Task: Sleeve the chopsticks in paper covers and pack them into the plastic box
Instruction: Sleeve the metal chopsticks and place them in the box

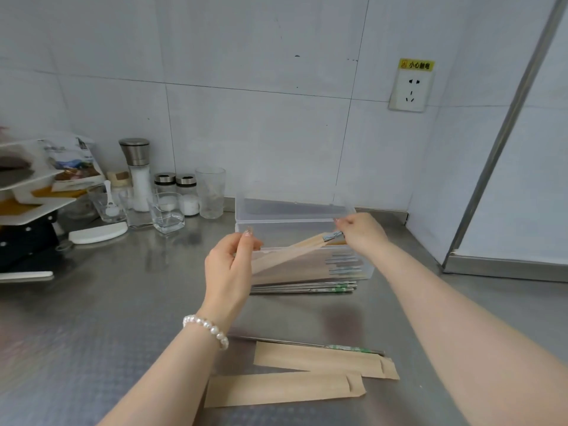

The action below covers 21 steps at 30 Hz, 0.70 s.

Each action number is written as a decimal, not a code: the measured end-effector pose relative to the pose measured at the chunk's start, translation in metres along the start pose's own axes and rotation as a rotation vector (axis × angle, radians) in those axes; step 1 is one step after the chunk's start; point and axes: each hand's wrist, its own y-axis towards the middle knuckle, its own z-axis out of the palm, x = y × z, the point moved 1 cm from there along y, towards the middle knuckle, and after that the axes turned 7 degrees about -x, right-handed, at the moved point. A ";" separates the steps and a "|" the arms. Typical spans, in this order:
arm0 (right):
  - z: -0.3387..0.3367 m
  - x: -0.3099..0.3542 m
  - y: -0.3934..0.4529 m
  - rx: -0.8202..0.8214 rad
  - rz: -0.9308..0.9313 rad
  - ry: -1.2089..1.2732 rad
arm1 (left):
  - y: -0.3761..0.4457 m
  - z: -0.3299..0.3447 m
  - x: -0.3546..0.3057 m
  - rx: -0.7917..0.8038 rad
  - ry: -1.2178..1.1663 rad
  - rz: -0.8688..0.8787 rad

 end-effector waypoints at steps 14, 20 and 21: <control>-0.031 -0.011 -0.031 -0.247 -0.252 0.221 | -0.019 0.012 -0.004 0.642 0.320 0.143; -0.019 -0.040 -0.054 -0.133 -0.192 0.298 | -0.043 0.025 0.003 1.120 0.618 0.272; -0.016 -0.045 -0.057 -0.096 -0.191 0.312 | -0.044 0.026 0.004 1.142 0.620 0.279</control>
